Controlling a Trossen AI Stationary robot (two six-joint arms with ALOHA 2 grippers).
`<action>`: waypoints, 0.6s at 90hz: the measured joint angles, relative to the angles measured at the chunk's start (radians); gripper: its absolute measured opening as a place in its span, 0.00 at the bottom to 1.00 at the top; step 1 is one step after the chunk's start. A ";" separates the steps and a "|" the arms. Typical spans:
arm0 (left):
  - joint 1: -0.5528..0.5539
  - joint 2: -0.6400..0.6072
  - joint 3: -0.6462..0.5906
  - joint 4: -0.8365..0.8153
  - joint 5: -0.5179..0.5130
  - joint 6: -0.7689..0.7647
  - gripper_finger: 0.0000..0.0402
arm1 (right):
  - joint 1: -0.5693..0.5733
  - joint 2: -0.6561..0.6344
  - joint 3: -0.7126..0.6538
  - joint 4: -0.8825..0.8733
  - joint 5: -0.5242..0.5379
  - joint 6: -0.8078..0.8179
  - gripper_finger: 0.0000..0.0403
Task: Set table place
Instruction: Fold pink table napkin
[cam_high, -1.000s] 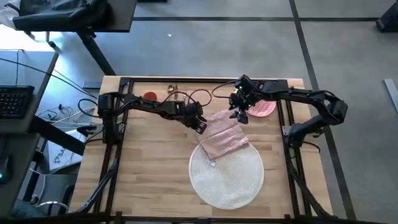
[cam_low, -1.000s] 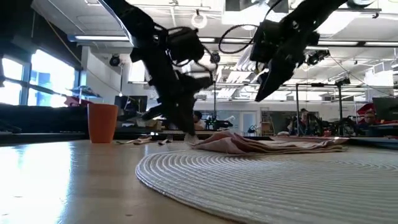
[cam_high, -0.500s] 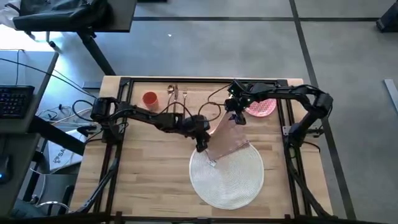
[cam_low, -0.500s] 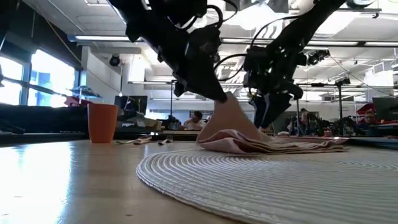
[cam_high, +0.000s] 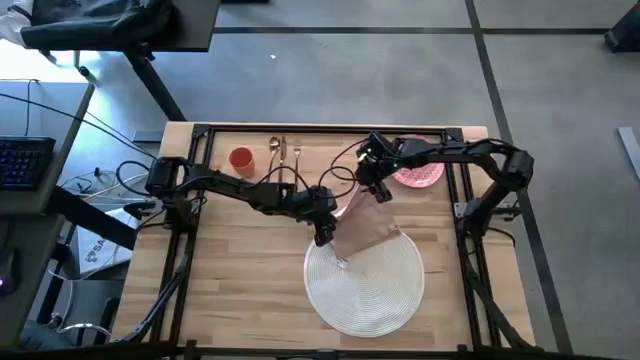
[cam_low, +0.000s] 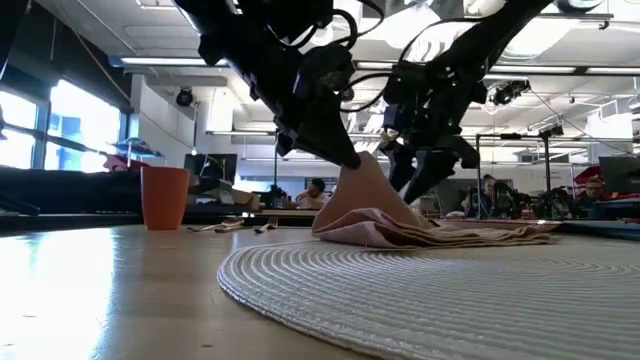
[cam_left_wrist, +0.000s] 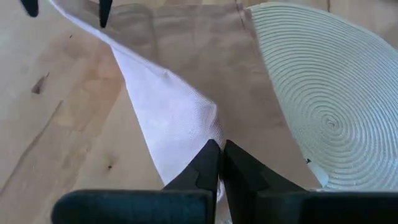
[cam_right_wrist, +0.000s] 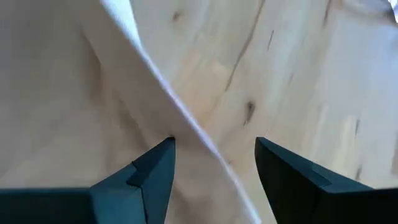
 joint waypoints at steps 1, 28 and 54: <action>0.000 0.000 0.000 0.000 0.000 0.000 0.00 | 0.000 0.003 0.000 -0.001 -0.001 -0.004 0.50; 0.000 0.001 0.000 -0.012 0.003 0.002 0.00 | -0.001 0.035 0.000 -0.126 0.001 -0.010 0.24; -0.002 -0.001 0.000 -0.058 -0.077 0.019 0.00 | 0.007 0.009 0.053 -0.274 0.076 0.141 0.01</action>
